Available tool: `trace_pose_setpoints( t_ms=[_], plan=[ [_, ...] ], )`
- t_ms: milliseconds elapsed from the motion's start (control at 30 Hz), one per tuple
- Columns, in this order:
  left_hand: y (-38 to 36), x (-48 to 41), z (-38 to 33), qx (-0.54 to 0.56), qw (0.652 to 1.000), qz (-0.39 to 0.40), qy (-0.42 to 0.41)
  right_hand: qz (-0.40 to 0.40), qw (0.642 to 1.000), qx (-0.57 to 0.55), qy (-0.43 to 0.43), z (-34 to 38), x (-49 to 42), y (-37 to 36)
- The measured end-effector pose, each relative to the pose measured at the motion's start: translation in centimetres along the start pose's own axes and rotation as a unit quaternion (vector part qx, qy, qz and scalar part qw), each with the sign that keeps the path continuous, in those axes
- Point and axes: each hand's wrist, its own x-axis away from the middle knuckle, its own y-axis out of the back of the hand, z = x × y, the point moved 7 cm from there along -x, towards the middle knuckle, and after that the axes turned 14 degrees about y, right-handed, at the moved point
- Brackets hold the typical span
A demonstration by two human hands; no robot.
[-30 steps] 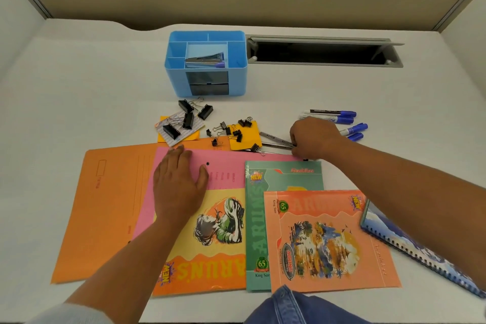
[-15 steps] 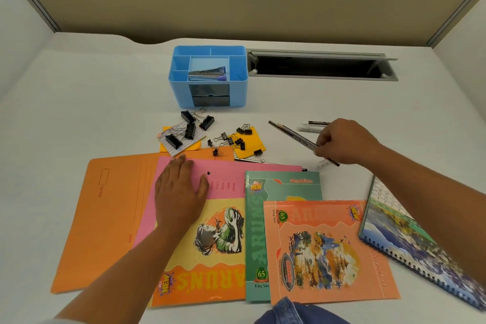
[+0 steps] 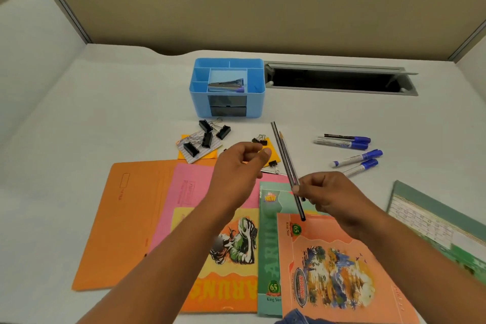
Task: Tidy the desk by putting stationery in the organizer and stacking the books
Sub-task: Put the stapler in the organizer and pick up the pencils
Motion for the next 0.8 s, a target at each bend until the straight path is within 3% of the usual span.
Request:
trace_pose_setpoints(
  t_ms=[167, 367, 533, 633, 800],
  plan=[
    [0.8, 0.4, -1.3, 0.057, 0.998, -0.008, -0.011, 0.039, 0.996, 0.062, 0.053, 1.3, 0.1, -1.4],
    [2.5, 0.4, -2.5, 0.014, 0.999, -0.021, -0.032, 0.054, 0.985, 0.12, 0.109, 2.5, -0.7, -2.2],
    [5.4, 0.4, -5.0, -0.005, 0.996, -0.051, -0.079, 0.007, 0.987, 0.087, 0.133, 3.2, -2.2, -1.8],
    [8.6, 0.3, -8.3, -0.019, 0.982, -0.107, -0.151, -0.022, 0.988, 0.085, 0.131, 3.0, -3.1, -1.0],
    [15.1, -1.8, -13.6, -0.068, 0.924, -0.269, -0.264, -0.037, 0.988, 0.088, 0.117, 2.1, -4.4, 0.0]
  ],
)
